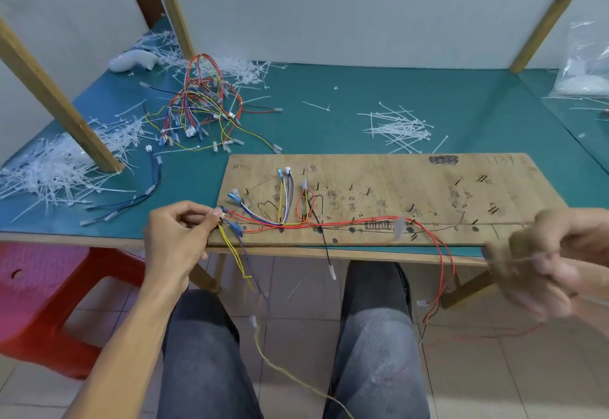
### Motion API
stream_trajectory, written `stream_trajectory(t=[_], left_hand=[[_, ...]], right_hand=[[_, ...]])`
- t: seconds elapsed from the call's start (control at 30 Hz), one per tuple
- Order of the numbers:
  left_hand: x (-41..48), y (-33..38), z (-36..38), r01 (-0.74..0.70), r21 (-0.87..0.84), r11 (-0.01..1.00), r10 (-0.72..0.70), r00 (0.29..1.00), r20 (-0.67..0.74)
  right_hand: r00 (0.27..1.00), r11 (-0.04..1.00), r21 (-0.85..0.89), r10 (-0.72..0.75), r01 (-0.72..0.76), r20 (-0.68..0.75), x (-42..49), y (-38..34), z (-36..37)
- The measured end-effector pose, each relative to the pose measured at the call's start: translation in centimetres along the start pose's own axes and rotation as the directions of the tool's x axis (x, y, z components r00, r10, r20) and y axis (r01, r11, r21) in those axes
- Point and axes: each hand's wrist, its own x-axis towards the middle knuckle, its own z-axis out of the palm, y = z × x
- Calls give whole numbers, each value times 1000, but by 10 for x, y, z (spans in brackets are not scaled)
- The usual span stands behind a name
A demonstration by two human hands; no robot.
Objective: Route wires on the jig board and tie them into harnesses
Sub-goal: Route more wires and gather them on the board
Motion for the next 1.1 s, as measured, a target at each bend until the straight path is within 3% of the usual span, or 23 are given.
stream_trajectory(t=[0.07, 0.17, 0.27, 0.33, 0.47, 0.57, 0.67, 0.77, 0.93, 1.03, 1.1], left_hand=[[0, 2, 0, 3, 9, 1000, -3, 1000, -7], [-2, 5, 1, 9, 8, 1000, -9, 1000, -5], [-4, 9, 0, 15, 13, 1000, -15, 1000, -1], [-5, 11, 0, 17, 12, 1000, -17, 1000, -1], [-5, 10, 0, 17, 19, 1000, -17, 1000, -1], [-5, 9, 0, 16, 17, 1000, -16, 1000, 1], [-6, 11, 1, 14, 22, 1000, -14, 1000, -2], [-8, 17, 1, 23, 24, 999, -23, 1000, -15], [-11, 24, 1, 41, 32, 999, -41, 999, -17], [-11, 25, 1, 49, 40, 998, -48, 999, -23], [-12, 24, 2, 50, 33, 998, -49, 998, -30]], right_hand=[[996, 990, 119, 62, -69, 59, 14, 2, 17], [969, 972, 69, 217, -226, 120, 20, 9, 35], [907, 898, 130, 419, -421, 48, 27, 30, 50], [834, 834, 39, 551, -550, -25, 26, 41, 57], [739, 724, -236, 673, -648, 36, 20, 43, 71], [740, 635, -452, 666, -626, -89, 22, 38, 84], [830, 594, -619, 528, -514, -183, 23, 36, 92], [873, 415, -800, 413, -434, -259, 23, 26, 85], [847, 183, -901, 452, -394, -279, 22, 22, 81], [798, -12, -932, 513, -361, -316, 20, 53, 93], [789, -76, -939, 522, -336, -324, 20, 85, 106]])
